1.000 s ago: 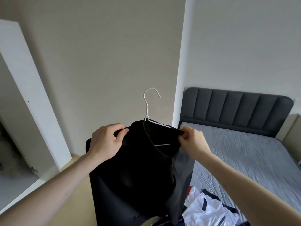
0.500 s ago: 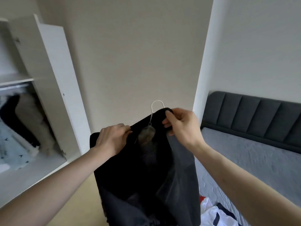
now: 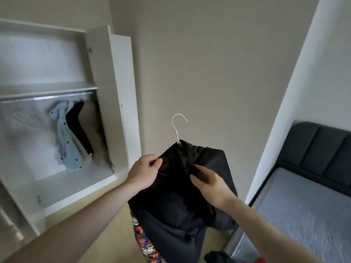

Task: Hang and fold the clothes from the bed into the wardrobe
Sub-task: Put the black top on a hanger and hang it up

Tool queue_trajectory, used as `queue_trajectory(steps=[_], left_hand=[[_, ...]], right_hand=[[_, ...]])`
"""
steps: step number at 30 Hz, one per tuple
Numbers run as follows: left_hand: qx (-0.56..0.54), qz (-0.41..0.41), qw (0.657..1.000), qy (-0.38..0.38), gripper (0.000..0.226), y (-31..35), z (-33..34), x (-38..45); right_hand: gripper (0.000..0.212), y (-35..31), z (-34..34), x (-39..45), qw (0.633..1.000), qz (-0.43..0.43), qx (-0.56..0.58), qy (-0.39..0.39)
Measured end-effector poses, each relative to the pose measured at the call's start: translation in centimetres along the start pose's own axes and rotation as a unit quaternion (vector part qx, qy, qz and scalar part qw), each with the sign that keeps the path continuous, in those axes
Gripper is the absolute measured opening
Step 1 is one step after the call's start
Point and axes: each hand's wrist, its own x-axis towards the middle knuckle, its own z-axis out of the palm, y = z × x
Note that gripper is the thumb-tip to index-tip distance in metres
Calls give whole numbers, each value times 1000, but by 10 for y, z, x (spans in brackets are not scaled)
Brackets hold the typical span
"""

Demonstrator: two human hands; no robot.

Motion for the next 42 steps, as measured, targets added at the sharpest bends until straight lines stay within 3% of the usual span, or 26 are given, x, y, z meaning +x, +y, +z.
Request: queue_trajectory(steps=[3, 6, 9, 17, 22, 25, 27, 31, 34, 39, 42], left_hand=[[-94, -15, 994, -57, 23, -7, -11, -2], [-110, 9, 986, -122, 37, -19, -32, 1], [-86, 32, 988, -127, 40, -37, -58, 8], [-27, 21, 997, -72, 39, -124, -139, 49], [-25, -5, 999, -29, 37, -176, -197, 74], [-37, -8, 999, -25, 39, -204, -231, 91], [-41, -10, 999, -19, 42, -221, -249, 101], [-24, -15, 1000, -7, 44, -254, -276, 117], [-1, -25, 1000, 13, 41, -272, -291, 123], [92, -73, 990, 77, 39, -316, -319, 143], [137, -90, 981, 102, 39, -333, -329, 157]], right_hand=[[38, -6, 33, 19, 994, 19, 93, -51], [25, -26, 62, 51, 990, 12, 141, -3], [19, -41, 88, 80, 988, 7, 150, 35], [10, -82, 184, 147, 997, -73, 15, 30], [27, -103, 233, 193, 987, -139, -61, 50], [36, -111, 259, 233, 987, -125, -66, 73], [33, -116, 281, 262, 988, -106, -103, 45], [4, -135, 323, 307, 966, -136, -221, -5], [16, -150, 334, 329, 955, -165, -239, -62], [17, -172, 356, 372, 971, -155, -147, -103], [17, -202, 385, 379, 990, -84, 56, -95]])
